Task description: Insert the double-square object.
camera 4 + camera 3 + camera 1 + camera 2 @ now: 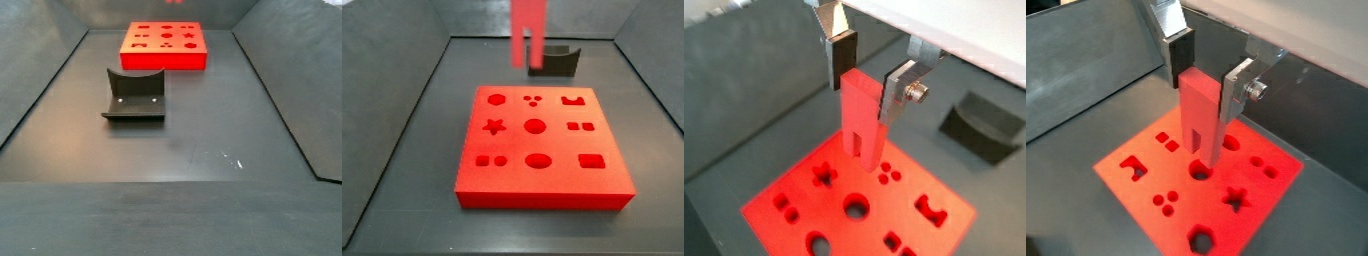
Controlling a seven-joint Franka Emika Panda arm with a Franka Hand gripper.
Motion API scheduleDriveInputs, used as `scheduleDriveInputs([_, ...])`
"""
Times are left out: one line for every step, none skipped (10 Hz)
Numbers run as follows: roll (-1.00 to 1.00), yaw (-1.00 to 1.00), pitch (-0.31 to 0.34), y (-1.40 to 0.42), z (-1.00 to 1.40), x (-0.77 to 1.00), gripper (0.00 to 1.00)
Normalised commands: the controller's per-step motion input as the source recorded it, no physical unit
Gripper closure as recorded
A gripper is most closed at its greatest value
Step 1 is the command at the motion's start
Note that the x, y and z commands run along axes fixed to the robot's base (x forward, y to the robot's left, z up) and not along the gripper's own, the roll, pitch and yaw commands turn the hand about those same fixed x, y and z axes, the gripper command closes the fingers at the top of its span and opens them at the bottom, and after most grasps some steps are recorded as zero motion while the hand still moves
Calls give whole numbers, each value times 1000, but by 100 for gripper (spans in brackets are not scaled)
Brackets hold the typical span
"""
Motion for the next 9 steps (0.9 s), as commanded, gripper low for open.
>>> scheduleDriveInputs([184,-114,-166,-217,-526,946,100])
scheduleDriveInputs([217,-43,-89,-197,-386,986,100])
scheduleDriveInputs([337,0,0,-249,-303,929,100])
scheduleDriveInputs([461,0,47,-297,-314,903,100])
scheduleDriveInputs([414,0,187,-217,-283,834,100])
scheduleDriveInputs([269,0,331,-123,-371,800,100])
scheduleDriveInputs([157,0,357,-83,-429,826,100])
scheduleDriveInputs([94,0,366,-66,-463,834,100])
scheduleDriveInputs([10,0,309,-66,-326,871,100])
